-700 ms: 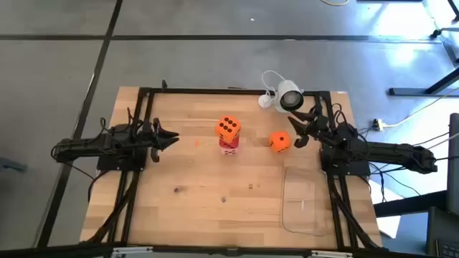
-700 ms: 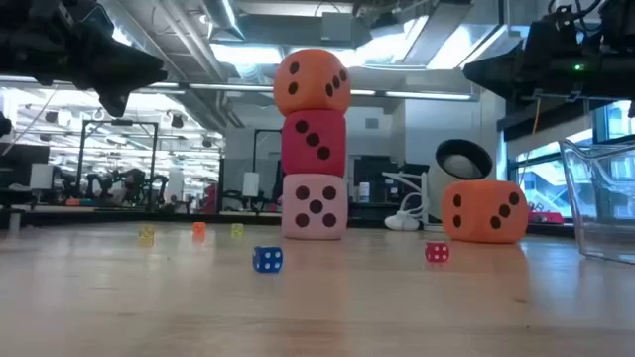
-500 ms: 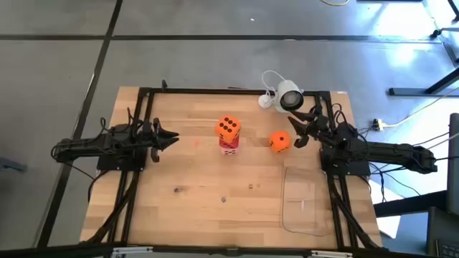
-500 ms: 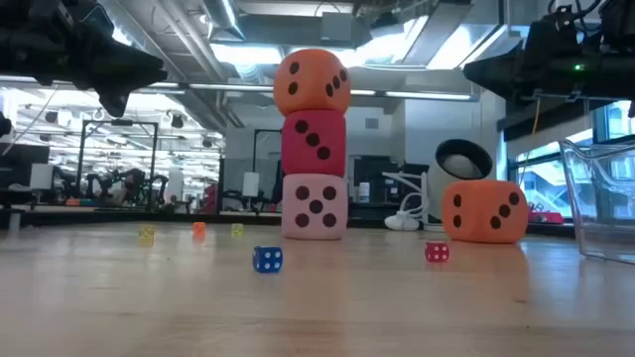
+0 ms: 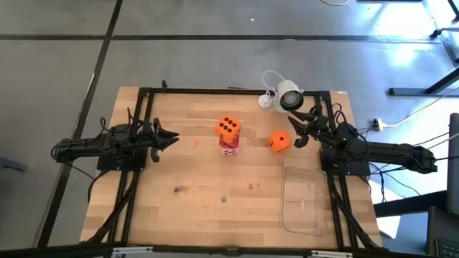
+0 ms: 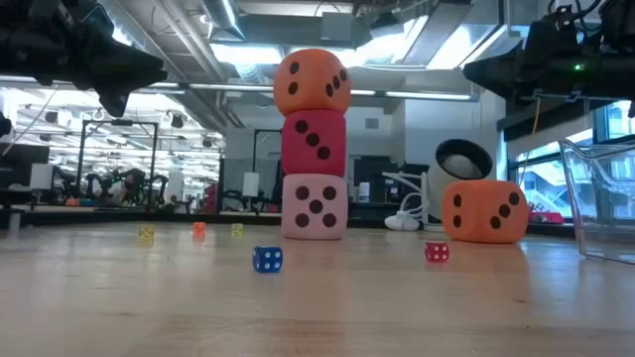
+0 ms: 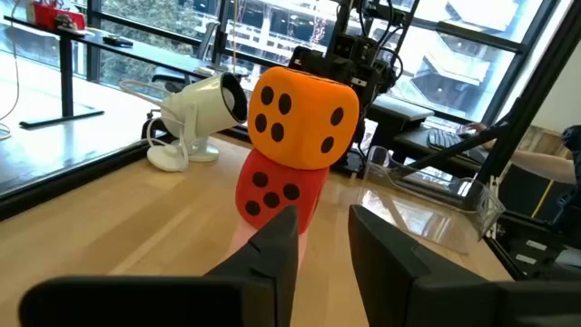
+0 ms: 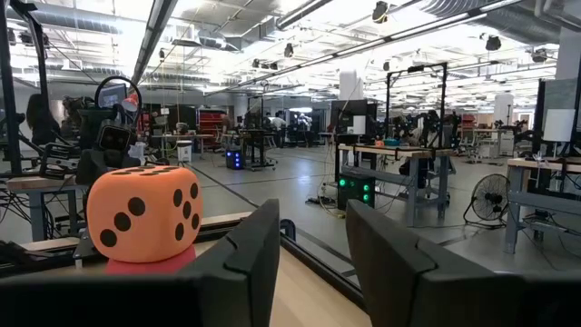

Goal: Pick & Place Dice

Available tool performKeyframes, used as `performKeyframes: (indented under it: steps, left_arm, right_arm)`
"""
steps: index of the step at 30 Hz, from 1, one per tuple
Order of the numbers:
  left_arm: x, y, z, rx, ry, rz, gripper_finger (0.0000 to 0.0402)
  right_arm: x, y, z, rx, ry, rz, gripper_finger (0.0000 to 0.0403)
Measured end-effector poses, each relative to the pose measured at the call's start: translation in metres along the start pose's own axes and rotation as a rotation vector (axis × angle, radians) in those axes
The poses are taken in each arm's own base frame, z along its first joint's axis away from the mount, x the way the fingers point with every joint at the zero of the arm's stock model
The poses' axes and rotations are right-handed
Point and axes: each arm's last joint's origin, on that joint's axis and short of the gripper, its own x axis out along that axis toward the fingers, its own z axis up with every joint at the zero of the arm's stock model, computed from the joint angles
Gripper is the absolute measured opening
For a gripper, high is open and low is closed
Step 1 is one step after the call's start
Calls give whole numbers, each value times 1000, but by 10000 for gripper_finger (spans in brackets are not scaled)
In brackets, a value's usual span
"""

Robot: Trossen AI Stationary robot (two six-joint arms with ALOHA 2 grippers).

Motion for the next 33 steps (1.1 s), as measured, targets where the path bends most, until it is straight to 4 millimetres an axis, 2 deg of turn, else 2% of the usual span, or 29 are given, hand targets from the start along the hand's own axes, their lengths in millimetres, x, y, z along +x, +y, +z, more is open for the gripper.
performKeyframes:
  steps: [33]
  left_arm:
    - [0, 0, 0, 0, 0, 0, 88]
  right_arm:
    - [0, 0, 0, 0, 0, 0, 130]
